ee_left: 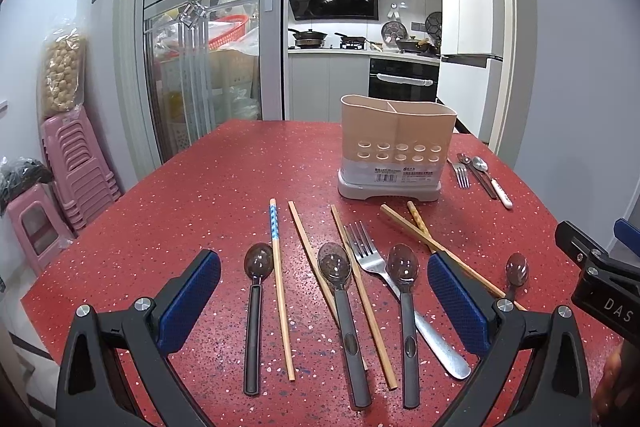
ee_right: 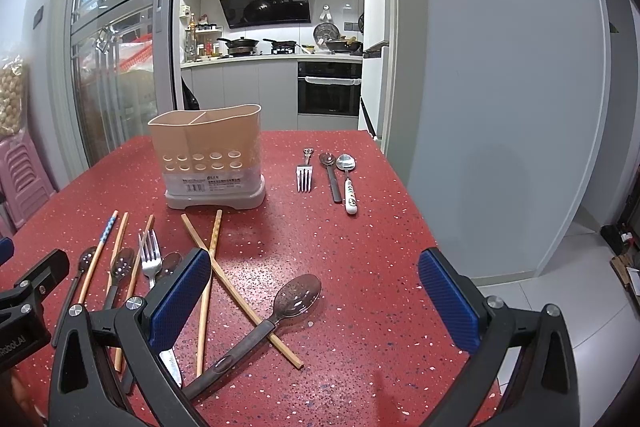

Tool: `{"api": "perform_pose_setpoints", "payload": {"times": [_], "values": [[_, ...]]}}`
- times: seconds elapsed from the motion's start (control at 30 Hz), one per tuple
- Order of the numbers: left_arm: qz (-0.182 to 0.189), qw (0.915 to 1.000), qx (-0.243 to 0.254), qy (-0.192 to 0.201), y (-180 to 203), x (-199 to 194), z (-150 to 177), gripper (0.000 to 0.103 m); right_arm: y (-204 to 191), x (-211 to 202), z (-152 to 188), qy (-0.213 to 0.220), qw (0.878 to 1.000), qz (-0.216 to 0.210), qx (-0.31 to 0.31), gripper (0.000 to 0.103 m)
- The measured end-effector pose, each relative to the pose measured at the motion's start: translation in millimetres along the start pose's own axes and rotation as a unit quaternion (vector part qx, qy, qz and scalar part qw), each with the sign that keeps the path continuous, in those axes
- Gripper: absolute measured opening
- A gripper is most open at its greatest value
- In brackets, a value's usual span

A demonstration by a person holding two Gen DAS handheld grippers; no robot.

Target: Organize utensils

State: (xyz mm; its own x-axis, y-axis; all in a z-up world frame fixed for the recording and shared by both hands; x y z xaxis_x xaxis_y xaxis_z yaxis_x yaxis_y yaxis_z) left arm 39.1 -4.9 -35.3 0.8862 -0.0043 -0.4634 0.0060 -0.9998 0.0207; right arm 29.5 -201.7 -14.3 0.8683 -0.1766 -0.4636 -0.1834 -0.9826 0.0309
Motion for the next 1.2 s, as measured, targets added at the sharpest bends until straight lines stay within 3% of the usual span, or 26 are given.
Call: {"api": "perform_pose_setpoints", "payload": {"times": [1.2], "values": [[0.000,1.0000,-0.002,-0.005,-1.3,1.5,-2.1,0.103,-1.6,1.1,-2.2,-0.004,1.000,-0.002,0.001,0.103]]}}
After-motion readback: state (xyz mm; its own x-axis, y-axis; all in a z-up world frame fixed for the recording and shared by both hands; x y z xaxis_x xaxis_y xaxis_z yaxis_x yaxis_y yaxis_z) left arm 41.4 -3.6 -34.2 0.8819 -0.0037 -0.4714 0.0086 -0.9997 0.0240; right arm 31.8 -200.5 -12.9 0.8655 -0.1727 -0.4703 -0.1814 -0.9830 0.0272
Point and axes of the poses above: each gripper's, at about its wrist camera, not at the fingertips, and x roughly the way its jaws point, y to its right, z to its underside, the point moved 6 cm from there along x, roughly the way its jaws point, and after that the axes turned 2 degrees about y, right-handed, at the moved point
